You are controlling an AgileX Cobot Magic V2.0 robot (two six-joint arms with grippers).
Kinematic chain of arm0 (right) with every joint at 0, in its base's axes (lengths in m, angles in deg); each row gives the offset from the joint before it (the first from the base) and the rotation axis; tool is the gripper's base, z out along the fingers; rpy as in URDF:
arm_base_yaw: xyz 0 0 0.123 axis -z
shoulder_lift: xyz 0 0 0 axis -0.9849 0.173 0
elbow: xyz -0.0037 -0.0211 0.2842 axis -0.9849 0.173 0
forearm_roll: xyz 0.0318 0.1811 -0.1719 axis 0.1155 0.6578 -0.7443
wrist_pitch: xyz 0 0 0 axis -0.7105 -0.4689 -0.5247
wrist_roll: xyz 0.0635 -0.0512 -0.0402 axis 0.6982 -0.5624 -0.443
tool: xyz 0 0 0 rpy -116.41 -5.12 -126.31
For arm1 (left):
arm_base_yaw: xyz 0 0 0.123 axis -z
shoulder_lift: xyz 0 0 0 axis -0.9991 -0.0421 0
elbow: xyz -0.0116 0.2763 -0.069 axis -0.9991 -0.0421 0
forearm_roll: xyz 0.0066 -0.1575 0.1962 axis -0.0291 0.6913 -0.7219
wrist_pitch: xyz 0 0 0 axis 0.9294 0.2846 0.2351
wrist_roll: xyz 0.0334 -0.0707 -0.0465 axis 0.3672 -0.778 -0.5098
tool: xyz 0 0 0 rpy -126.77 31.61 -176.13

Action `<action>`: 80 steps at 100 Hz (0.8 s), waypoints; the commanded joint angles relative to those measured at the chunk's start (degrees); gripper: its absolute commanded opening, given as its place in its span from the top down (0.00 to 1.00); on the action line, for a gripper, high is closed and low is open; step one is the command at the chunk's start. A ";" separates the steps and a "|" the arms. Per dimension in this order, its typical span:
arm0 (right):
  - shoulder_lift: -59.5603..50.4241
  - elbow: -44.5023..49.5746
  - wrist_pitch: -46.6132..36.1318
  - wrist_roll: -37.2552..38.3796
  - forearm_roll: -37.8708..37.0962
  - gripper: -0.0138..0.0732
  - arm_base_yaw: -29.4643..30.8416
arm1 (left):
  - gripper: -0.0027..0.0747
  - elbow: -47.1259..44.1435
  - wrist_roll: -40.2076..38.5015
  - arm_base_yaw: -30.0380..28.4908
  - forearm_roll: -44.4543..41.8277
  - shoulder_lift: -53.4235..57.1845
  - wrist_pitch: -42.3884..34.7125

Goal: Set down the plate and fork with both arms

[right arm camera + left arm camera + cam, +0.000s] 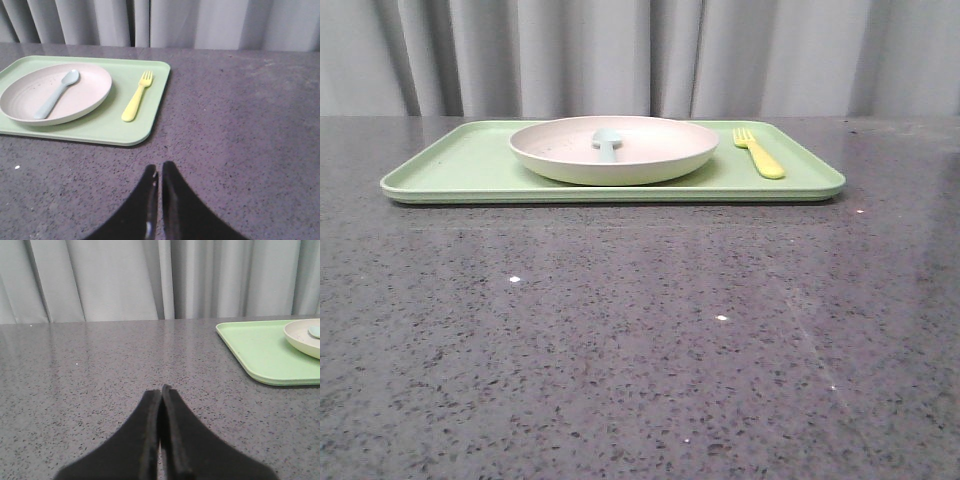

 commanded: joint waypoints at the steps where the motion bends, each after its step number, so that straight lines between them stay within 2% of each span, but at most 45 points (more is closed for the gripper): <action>1: -0.75 1.39 -10.35 -5.28 2.97 0.80 3.69 | 0.99 -0.71 -0.32 -0.08 0.08 1.90 -4.93; 19: -4.54 8.08 -17.74 -13.87 9.21 0.80 9.21 | 0.99 -0.71 -0.32 -0.08 0.08 1.90 -4.93; 39: -10.69 15.48 -19.81 -13.64 9.33 0.80 11.58 | 0.99 -0.71 -0.32 -0.08 0.08 1.90 -4.93; 70: -20.82 26.17 -22.71 -12.67 9.27 0.80 11.70 | 0.99 -0.71 -0.32 -0.08 0.08 1.90 -4.93; 80: -21.55 27.13 -22.52 -11.66 9.32 0.80 11.76 | 0.99 -0.71 -0.32 -0.08 0.08 1.90 -4.93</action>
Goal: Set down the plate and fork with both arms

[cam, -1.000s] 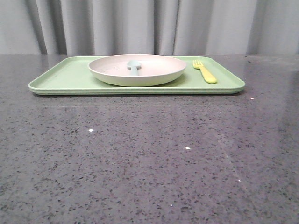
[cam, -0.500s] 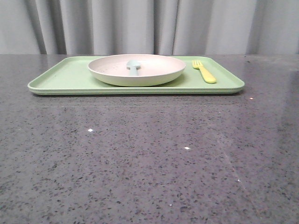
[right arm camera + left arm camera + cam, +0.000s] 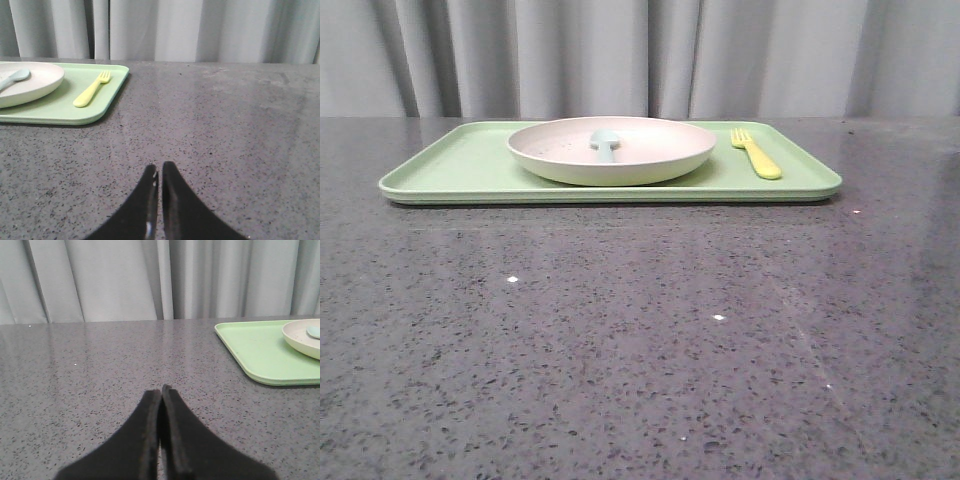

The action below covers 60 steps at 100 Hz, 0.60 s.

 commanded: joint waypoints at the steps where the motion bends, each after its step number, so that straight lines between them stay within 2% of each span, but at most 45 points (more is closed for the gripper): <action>1: -1.44 -0.13 -5.35 0.70 0.11 0.80 0.39 | 0.99 -0.71 -0.32 -0.08 0.08 1.90 -4.93; 60: -1.51 -0.13 -6.88 1.23 0.07 0.80 0.44 | 0.99 -0.71 -0.32 -0.08 0.08 1.90 -4.93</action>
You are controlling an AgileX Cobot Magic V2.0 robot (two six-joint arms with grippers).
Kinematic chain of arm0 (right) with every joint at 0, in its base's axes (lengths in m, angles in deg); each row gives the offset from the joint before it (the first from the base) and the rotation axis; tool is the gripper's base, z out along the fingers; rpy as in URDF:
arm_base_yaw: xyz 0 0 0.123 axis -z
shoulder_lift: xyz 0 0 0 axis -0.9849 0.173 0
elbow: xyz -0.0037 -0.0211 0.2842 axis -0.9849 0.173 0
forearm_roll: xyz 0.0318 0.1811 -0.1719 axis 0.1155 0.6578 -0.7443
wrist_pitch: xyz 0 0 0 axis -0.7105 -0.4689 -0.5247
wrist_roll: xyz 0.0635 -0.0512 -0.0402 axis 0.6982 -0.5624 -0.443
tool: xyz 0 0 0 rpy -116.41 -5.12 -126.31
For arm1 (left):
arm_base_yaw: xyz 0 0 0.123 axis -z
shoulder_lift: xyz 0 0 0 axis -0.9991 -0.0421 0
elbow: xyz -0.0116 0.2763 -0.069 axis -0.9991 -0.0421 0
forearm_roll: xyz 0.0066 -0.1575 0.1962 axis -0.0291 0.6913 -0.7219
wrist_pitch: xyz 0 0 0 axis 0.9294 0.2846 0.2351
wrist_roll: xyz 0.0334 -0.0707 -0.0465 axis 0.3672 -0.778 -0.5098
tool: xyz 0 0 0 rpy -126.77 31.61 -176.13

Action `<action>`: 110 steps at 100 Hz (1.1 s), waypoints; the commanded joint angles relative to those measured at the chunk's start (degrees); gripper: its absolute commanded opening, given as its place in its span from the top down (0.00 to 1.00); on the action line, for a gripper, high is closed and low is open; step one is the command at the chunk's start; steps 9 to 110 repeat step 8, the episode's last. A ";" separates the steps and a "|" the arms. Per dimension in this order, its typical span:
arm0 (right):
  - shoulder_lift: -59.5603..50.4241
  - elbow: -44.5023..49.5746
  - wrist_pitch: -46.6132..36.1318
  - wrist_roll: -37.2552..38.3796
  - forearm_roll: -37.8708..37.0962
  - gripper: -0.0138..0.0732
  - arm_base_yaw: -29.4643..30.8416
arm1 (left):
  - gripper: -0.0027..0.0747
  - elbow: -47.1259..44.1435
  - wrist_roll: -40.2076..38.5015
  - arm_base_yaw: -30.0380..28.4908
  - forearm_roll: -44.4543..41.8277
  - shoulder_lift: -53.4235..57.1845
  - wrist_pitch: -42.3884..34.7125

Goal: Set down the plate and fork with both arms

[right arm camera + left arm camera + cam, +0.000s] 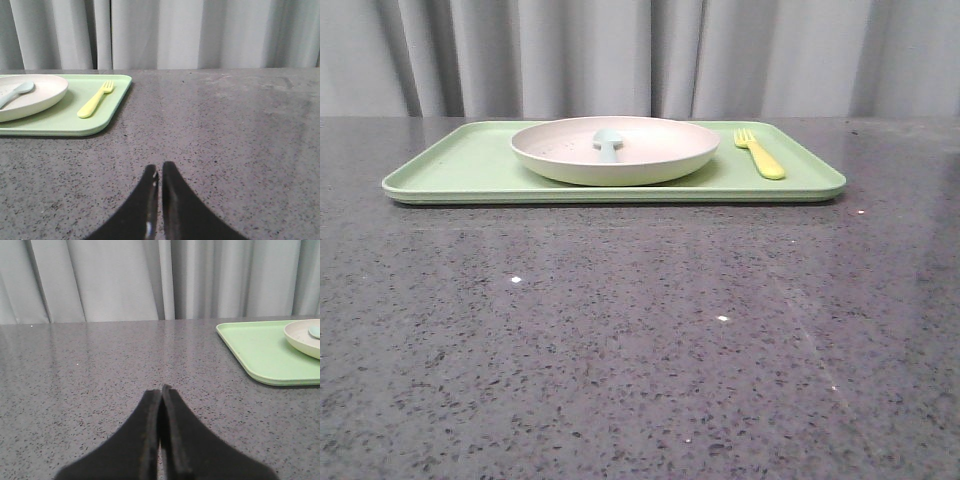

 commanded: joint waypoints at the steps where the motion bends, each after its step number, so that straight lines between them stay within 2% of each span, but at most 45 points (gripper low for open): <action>1: -1.49 -0.31 -4.86 -0.21 -0.03 0.80 0.44 | 0.99 -0.71 -0.32 -0.08 0.08 1.90 -4.93; 110: -1.49 -0.31 -4.86 -0.21 -0.03 0.80 0.44 | 0.99 -0.71 -0.32 -0.08 0.08 1.90 -4.93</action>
